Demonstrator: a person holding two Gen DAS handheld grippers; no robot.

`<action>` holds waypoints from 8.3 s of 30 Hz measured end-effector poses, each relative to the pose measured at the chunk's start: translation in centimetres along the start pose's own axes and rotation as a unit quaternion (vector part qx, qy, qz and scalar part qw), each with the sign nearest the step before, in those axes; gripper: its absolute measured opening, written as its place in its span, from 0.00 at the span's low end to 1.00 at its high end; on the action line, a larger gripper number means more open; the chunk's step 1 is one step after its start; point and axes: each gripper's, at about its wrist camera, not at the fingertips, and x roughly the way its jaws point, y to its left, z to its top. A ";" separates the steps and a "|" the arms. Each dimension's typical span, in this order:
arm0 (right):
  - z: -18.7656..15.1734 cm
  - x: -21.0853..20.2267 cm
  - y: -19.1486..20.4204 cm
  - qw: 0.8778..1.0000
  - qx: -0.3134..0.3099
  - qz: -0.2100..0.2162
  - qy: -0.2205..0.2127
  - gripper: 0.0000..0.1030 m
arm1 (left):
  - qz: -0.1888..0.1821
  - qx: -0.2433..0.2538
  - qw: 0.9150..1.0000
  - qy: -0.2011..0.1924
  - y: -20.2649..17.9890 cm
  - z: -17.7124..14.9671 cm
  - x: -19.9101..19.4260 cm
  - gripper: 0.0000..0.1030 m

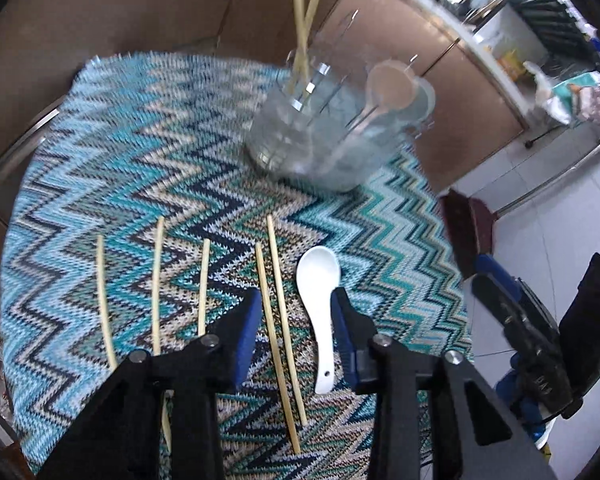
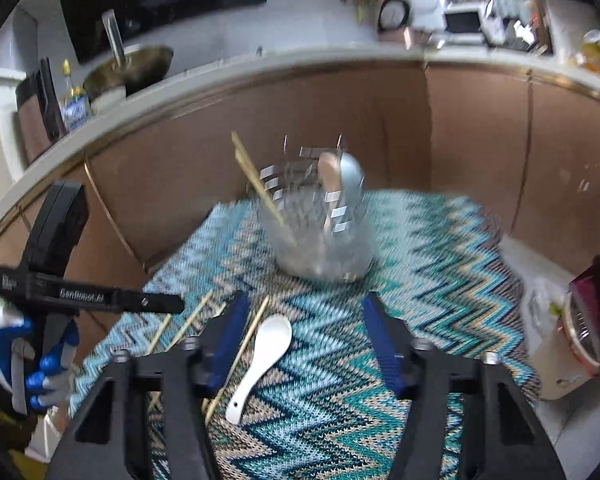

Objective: Organize utensils
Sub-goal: 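Lower both tools toward the remaining chopsticks and white spoon, then grasp a chopstick with the left gripper while the right gripper grasps the white spoon, then carry the chopstick and white spoon up over the utensil holder, then open both grippers to drop the chopstick and white spoon into the holder, then raise both open tools away from the utensil holder, then lower both tools toward the remaining chopsticks on the cloth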

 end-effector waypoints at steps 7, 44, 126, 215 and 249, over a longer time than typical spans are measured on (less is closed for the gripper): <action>-0.7 6.2 -1.0 0.994 -0.014 0.072 0.084 0.28 | 0.027 0.000 0.998 0.060 0.2 2.0 4.5 0.23; -0.4 17.6 -1.4 0.952 -0.056 0.192 0.230 0.10 | 0.078 -0.009 0.990 0.122 0.9 4.2 11.1 0.07; 9.6 -7.2 6.4 0.976 -0.130 -0.112 -0.134 0.04 | -0.034 0.062 0.954 -0.291 -7.1 6.9 -19.3 0.05; 0.0 -20.8 11.0 0.942 -0.027 -0.151 -0.298 0.81 | 0.134 0.069 0.876 -0.458 -4.2 -12.9 -28.9 0.46; -0.4 -19.9 10.7 0.946 -0.025 -0.155 -0.284 0.83 | 0.147 0.059 0.890 -0.427 -2.1 -12.7 -27.0 0.46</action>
